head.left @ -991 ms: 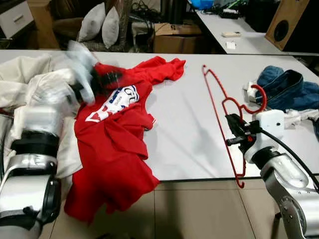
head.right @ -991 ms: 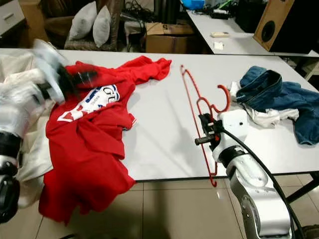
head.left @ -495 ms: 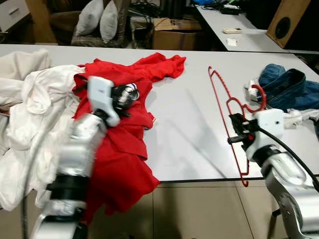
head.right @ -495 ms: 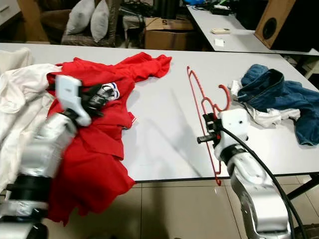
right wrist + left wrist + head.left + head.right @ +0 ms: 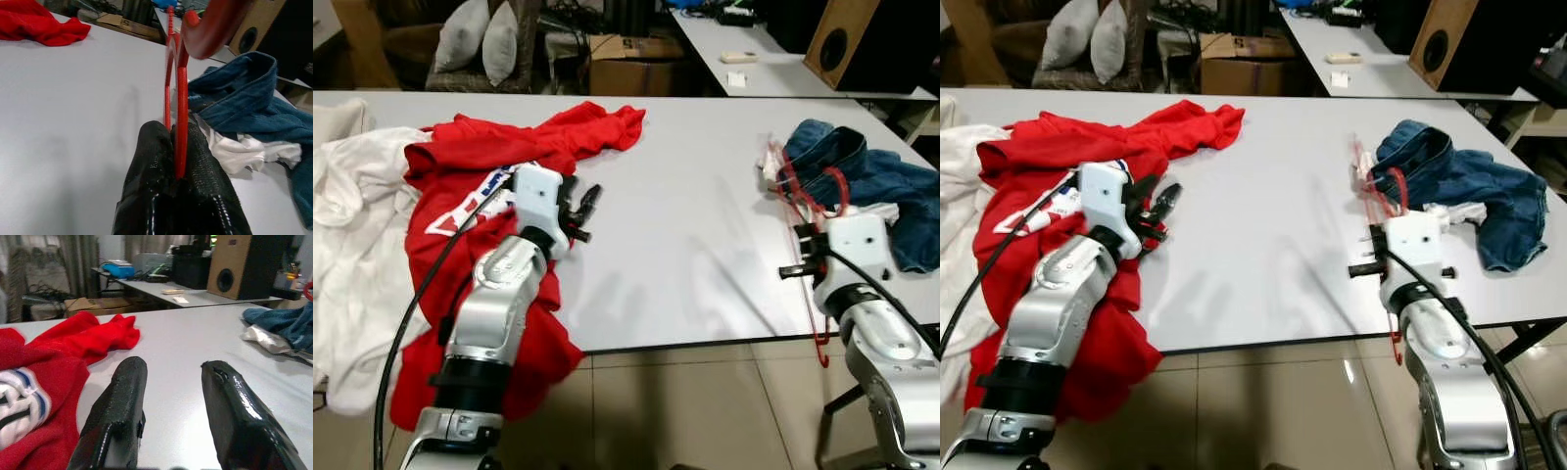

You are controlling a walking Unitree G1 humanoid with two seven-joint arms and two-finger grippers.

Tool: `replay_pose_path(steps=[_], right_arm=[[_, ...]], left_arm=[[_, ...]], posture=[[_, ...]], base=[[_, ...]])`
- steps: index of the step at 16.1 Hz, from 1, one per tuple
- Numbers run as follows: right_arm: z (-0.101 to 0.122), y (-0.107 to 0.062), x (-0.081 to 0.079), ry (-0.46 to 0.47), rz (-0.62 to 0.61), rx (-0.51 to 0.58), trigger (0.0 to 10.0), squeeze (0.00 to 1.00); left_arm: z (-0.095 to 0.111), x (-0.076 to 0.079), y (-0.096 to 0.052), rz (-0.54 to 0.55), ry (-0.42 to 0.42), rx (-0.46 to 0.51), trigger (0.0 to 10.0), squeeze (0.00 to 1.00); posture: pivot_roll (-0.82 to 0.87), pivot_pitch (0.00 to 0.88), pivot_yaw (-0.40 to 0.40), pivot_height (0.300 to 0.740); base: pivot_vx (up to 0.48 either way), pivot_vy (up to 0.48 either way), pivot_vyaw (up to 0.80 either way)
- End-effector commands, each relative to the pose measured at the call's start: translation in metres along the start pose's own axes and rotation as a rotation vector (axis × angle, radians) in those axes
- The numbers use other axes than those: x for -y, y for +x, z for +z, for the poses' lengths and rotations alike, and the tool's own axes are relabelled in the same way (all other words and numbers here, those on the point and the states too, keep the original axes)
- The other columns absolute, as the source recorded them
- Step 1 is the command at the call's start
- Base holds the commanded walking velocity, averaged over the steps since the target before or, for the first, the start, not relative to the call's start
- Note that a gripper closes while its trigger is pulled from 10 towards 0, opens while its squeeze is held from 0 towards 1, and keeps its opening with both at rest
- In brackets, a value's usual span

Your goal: Hang hanger

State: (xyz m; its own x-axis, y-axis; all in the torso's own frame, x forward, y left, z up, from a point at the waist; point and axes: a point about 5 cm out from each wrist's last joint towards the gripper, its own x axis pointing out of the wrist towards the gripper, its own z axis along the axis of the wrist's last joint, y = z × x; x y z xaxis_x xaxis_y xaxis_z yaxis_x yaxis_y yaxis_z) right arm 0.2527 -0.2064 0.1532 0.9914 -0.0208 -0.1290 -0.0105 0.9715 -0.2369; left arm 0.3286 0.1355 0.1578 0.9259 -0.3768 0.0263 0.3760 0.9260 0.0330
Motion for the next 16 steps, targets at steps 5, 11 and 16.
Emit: replay_pose_path(steps=[5, 11, 16], right_arm=[[0.0031, -0.0012, 0.0045, 0.027, 0.013, -0.004, 10.0, 0.00], [0.0002, -0.0033, 0.0017, 0.041, 0.009, -0.011, 10.0, 0.00], [-0.0016, -0.0044, -0.0027, -0.006, 0.060, -0.020, 10.0, 0.00]], left_arm=[[-0.0014, -0.0032, -0.0023, 0.024, 0.020, -0.003, 10.0, 0.11], [-0.0053, -0.0007, -0.0035, 0.018, 0.010, -0.006, 10.0, 0.00], [-0.0058, -0.0008, -0.0031, 0.002, 0.021, 0.009, 10.0, 0.00]], posture=[[-0.04, 0.000, -0.035, 0.740], [-0.04, 0.000, -0.035, 0.740], [-0.05, 0.000, -0.031, 0.740]], base=[[0.000, -0.343, -0.57], [0.000, -0.159, -0.66], [0.050, 0.000, 0.00]])
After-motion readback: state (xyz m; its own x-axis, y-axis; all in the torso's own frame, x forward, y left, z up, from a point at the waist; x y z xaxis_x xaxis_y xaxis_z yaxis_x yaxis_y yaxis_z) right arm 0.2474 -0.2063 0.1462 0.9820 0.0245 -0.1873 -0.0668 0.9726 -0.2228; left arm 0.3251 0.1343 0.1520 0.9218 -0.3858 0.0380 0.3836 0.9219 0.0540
